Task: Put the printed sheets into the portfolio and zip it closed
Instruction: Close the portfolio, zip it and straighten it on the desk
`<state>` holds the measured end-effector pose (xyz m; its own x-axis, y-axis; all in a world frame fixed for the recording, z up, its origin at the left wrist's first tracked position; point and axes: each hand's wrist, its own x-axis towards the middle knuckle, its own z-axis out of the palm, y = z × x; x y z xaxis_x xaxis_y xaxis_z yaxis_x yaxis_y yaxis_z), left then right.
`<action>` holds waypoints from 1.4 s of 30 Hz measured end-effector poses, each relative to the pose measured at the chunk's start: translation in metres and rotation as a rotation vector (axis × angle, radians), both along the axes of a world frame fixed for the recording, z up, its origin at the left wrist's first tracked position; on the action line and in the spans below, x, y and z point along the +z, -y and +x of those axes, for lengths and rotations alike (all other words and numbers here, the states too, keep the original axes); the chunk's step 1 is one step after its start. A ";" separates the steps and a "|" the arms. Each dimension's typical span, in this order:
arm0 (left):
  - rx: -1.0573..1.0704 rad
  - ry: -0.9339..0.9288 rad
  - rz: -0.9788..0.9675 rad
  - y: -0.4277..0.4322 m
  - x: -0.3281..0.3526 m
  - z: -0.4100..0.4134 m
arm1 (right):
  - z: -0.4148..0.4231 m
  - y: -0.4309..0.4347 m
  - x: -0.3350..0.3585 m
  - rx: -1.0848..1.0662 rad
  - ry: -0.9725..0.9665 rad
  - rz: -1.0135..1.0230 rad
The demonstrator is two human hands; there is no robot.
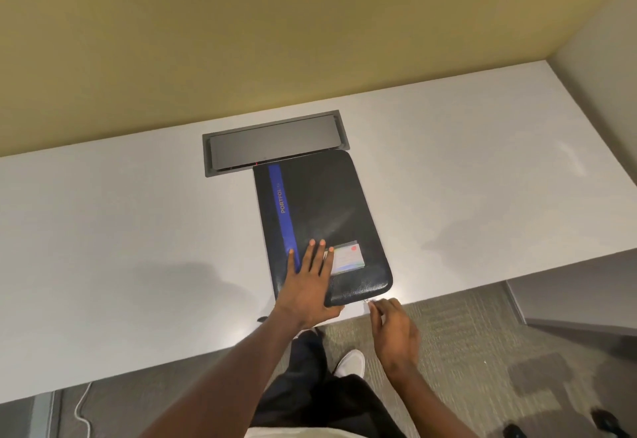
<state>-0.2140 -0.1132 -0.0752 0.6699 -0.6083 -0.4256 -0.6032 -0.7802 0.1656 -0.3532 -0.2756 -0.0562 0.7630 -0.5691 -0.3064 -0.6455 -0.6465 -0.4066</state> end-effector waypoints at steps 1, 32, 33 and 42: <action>-0.008 0.001 -0.003 -0.003 0.000 0.000 | 0.000 0.005 0.000 -0.021 -0.001 -0.009; -0.108 -0.045 -0.004 -0.051 0.008 0.001 | 0.246 0.082 -0.006 0.217 0.124 -0.014; -0.107 -0.043 -0.027 -0.052 0.010 0.002 | 0.250 0.080 -0.006 0.207 0.112 -0.014; 0.207 0.075 -0.178 -0.020 0.025 0.113 | 0.242 0.073 -0.011 0.149 0.155 0.024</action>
<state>-0.1011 -0.0928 -0.0500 0.8134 -0.5158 -0.2690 -0.4496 -0.8508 0.2720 -0.1116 -0.3486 -0.0671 0.8773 -0.4403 -0.1911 -0.4720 -0.7190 -0.5101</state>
